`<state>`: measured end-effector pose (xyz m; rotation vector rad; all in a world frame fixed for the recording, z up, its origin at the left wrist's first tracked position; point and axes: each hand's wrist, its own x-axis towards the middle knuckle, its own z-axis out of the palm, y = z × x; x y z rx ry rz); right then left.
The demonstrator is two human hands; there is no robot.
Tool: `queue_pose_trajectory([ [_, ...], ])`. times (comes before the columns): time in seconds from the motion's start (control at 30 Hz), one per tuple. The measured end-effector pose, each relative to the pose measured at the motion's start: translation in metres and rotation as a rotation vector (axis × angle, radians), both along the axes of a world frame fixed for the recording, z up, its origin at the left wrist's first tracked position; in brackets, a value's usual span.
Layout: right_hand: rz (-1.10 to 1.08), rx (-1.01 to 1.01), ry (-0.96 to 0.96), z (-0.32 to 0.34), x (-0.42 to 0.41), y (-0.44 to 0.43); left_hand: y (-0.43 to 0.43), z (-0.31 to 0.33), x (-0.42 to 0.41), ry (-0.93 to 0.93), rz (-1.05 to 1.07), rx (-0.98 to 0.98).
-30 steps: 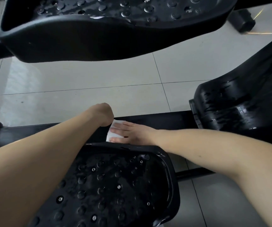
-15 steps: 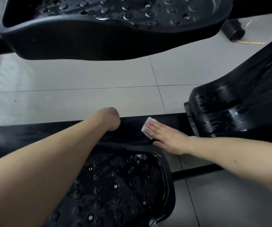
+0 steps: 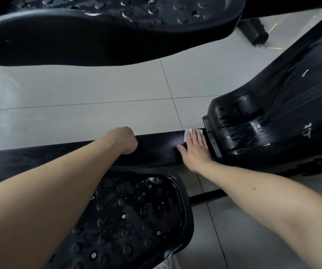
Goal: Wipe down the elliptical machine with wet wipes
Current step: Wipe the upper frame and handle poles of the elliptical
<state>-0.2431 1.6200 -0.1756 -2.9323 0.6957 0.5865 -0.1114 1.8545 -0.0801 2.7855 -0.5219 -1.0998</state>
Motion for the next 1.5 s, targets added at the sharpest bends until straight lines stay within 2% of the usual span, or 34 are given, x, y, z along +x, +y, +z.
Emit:
queue_pose_trajectory([
  [0.07,0.094,0.11,-0.042,0.001,0.008,0.019,-0.003,-0.002,-0.003,-0.002,-0.015,0.007],
  [0.13,0.373,0.236,-0.078,0.002,0.005,0.035,-0.007,-0.004,-0.006,-0.007,-0.034,0.01],
  [0.2,0.464,0.227,-0.037,0.002,-0.003,0.032,-0.009,-0.004,-0.008,-0.008,-0.047,0.007],
  [0.23,0.388,0.187,-0.034,0.0,-0.005,0.024,-0.009,-0.005,-0.009,-0.009,-0.054,0.006],
  [0.33,-0.074,0.049,0.021,0.004,-0.013,0.005,-0.009,-0.005,-0.009,-0.015,-0.077,0.019],
  [0.37,-0.172,0.04,0.048,0.003,-0.013,0.005,-0.009,-0.006,-0.008,-0.016,-0.078,0.024],
  [0.4,-0.177,0.039,0.073,0.003,-0.013,0.01,-0.009,-0.007,-0.007,-0.016,-0.076,0.026],
  [0.43,-0.101,0.069,0.08,0.002,-0.014,0.019,-0.009,-0.008,-0.007,-0.016,-0.075,0.027],
  [0.53,0.312,0.242,0.039,-0.001,-0.029,0.047,-0.012,-0.01,-0.007,-0.017,-0.087,0.034],
  [0.57,0.365,0.279,0.022,0.0,-0.035,0.046,-0.012,-0.01,-0.008,-0.016,-0.09,0.04],
  [0.63,0.283,0.252,0.055,0.002,-0.043,0.037,-0.011,-0.011,-0.007,-0.008,-0.1,0.05],
  [0.7,0.01,0.117,0.169,0.005,-0.052,0.033,-0.008,-0.013,-0.005,0.0,-0.112,0.061],
  [0.77,-0.341,0.09,0.196,0.005,-0.053,0.034,-0.005,-0.012,-0.004,0.004,-0.116,0.066],
  [0.83,-0.408,0.079,0.15,0.004,-0.053,0.039,-0.004,-0.012,-0.004,0.009,-0.115,0.067],
  [0.9,-0.29,0.122,0.102,0.009,-0.05,0.048,-0.003,-0.011,-0.004,0.015,-0.115,0.066],
  [1.03,0.184,0.496,0.113,0.024,-0.035,0.051,0.004,-0.01,-0.001,0.011,-0.123,0.074],
  [1.1,0.551,0.44,0.148,0.03,-0.027,0.05,0.011,-0.007,0.003,0.015,-0.136,0.102],
  [1.17,0.74,0.361,0.206,0.033,-0.015,0.041,0.021,0.001,0.007,0.02,-0.137,0.138],
  [1.27,1.032,0.246,0.142,0.024,0.011,0.033,0.038,0.018,0.016,0.018,-0.068,0.158],
  [1.5,1.35,0.196,-0.018,-0.005,0.093,0.103,0.089,0.031,0.036,0.016,0.047,0.217],
])
